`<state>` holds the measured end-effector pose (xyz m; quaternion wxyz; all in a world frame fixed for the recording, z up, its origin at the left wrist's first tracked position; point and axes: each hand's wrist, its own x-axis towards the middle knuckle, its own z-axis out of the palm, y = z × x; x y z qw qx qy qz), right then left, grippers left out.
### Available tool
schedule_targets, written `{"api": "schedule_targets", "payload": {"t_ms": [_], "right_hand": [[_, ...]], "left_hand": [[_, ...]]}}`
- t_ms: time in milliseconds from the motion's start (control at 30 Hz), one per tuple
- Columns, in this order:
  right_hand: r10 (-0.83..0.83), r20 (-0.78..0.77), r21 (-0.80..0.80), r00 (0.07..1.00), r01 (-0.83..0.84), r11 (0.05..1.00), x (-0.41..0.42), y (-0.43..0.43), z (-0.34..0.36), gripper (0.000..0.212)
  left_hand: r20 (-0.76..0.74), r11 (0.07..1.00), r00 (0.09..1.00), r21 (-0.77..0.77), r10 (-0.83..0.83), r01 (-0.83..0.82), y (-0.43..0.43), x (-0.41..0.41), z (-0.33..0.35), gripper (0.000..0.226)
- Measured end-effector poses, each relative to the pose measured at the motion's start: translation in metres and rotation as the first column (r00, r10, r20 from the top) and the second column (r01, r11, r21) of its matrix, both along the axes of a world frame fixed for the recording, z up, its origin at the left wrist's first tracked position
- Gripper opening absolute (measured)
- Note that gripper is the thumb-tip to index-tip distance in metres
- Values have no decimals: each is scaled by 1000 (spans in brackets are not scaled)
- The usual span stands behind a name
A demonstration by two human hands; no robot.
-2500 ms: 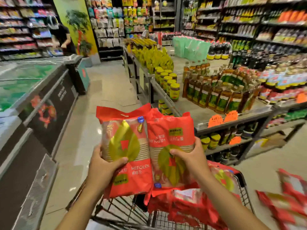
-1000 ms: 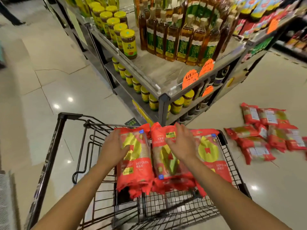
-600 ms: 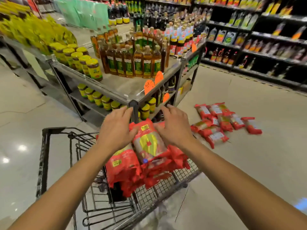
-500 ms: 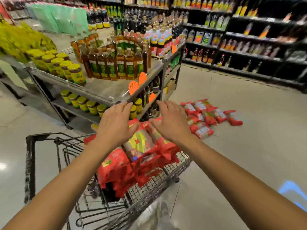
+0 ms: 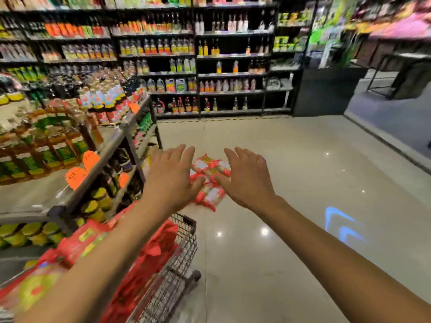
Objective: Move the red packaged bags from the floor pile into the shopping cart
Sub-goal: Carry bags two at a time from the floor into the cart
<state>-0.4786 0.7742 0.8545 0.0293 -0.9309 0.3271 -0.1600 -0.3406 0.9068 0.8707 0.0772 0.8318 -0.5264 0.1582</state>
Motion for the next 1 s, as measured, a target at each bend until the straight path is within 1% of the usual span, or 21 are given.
{"api": "schedule_targets", "payload": {"t_ms": [67,133,267,400,500,633,700,867,1000], "right_hand": [[-49,2,7,999,49,999,-33,-27,1,75],[-89,2,12,996,89,996,-65,-54,0,75],[-157,-5,43,988,157,987,-116,-104,-8,74],[-189,33,67,982,186,980,-149,-142,-15,74],[-197,26,84,980,194,977,-157,-165,-20,75],[-193,10,119,981,191,974,-153,-197,-32,77],[-192,11,132,981,189,973,-145,-214,-36,77],[-184,-5,135,983,183,974,-108,-261,-47,76],[-202,-56,144,978,208,968,-67,-307,-52,76]], "left_hand": [[0,998,999,-22,-54,54,-36,-29,-1,78],[16,997,997,-10,-80,80,-69,-57,-4,76],[-31,991,990,-8,-135,135,-124,-100,-14,79],[-48,991,989,4,-137,137,-166,-124,-19,79],[-67,990,988,4,-139,139,-193,-129,-23,79],[-77,989,986,10,-147,148,-221,-121,-34,79],[-72,992,990,20,-125,126,-237,-109,-40,80],[-108,997,992,20,-69,71,-284,-61,-59,82],[-121,996,989,14,-84,86,-331,-13,-72,81]]}}
